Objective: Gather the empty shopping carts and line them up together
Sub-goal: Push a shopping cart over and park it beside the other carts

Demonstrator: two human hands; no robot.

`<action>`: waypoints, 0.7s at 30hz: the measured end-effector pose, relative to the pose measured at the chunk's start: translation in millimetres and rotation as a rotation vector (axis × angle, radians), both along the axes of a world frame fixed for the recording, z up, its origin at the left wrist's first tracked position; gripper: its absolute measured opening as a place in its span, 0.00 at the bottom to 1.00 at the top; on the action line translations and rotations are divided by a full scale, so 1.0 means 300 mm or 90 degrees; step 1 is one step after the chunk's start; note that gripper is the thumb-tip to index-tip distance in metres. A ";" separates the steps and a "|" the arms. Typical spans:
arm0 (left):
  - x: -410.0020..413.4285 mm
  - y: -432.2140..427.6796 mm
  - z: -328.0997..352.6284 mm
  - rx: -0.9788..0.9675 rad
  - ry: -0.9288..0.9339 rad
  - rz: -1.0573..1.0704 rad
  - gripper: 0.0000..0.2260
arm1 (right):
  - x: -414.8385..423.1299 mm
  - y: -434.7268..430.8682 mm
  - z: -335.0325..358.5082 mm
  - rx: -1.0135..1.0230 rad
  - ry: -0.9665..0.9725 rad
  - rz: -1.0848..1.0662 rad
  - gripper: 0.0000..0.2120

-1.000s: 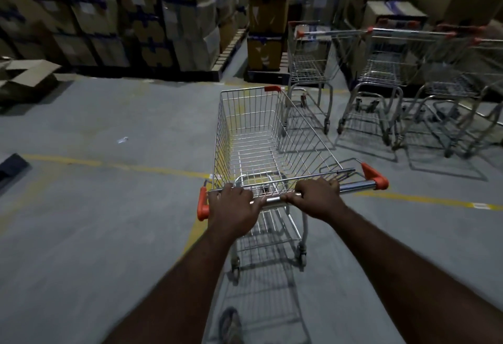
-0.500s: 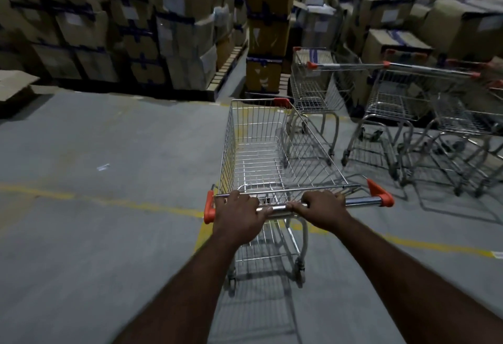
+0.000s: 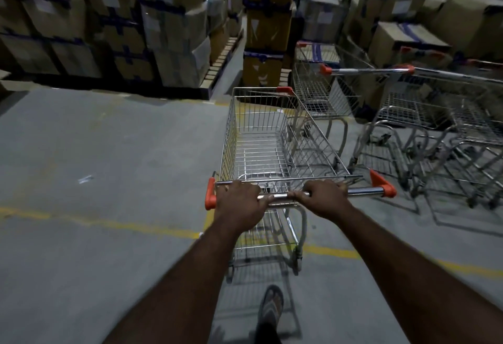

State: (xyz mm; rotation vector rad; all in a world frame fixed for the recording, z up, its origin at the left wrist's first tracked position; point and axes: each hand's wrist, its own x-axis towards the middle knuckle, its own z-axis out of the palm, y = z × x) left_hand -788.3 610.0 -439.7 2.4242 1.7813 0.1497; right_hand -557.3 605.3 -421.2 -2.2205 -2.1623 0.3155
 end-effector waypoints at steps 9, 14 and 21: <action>0.015 0.533 0.012 -0.004 -0.009 0.007 0.26 | 0.025 0.555 -0.038 0.011 0.014 0.000 0.34; 0.008 0.832 0.021 -0.006 -0.009 0.021 0.27 | 0.013 0.844 -0.027 0.015 0.014 0.015 0.34; -0.022 1.169 0.013 -0.010 0.014 0.021 0.31 | -0.010 1.166 -0.036 0.027 -0.002 0.033 0.36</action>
